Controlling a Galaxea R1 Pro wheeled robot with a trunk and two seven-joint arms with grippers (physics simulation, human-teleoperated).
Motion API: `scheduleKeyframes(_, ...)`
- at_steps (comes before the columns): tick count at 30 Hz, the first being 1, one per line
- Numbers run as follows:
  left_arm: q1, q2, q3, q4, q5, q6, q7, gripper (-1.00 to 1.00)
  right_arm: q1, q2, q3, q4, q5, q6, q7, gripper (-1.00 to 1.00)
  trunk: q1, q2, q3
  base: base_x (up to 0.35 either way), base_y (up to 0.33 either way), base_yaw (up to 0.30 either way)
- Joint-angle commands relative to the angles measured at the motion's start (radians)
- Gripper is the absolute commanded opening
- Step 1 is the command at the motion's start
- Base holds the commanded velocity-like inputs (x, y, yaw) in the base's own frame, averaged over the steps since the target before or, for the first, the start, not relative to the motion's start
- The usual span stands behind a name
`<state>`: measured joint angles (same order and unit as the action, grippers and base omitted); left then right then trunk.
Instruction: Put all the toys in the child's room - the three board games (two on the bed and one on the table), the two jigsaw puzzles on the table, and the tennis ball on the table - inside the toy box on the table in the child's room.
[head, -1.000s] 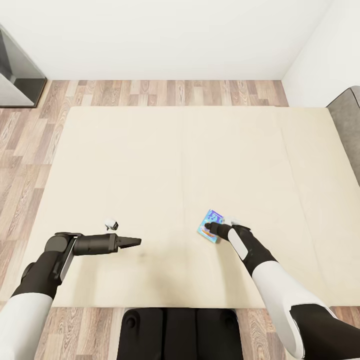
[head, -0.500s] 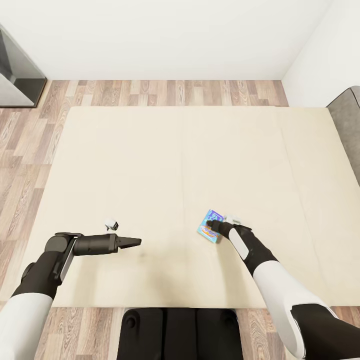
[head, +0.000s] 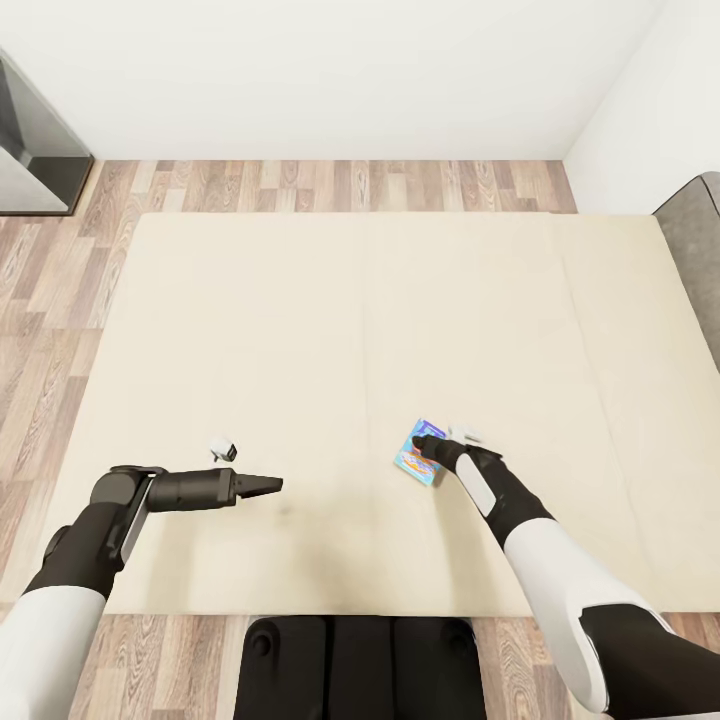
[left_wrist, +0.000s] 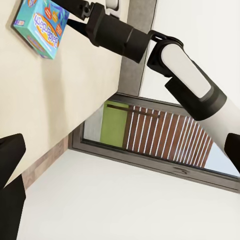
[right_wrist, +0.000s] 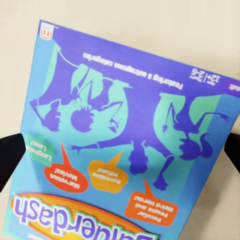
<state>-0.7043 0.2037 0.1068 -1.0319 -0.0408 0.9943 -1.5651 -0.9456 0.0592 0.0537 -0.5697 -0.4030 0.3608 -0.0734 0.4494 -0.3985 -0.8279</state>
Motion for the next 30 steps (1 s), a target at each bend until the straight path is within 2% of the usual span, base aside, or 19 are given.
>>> scheduleKeyframes(1,0.0,0.0,0.001,-0.001,-0.005,0.01,-0.006,1.0,0.0,0.0,0.005,-0.002,-0.01,0.003,-0.008,1.0,0.001,-0.002,-0.001,0.0,0.0,0.0)
scheduleKeyframes(30,-0.001,-0.001,0.002,0.0,-0.005,0.01,-0.006,1.0,-0.003,0.009,0.006,0.003,-0.012,0.003,0.0,1.0,0.001,-0.002,-0.001,0.0,0.0,0.0)
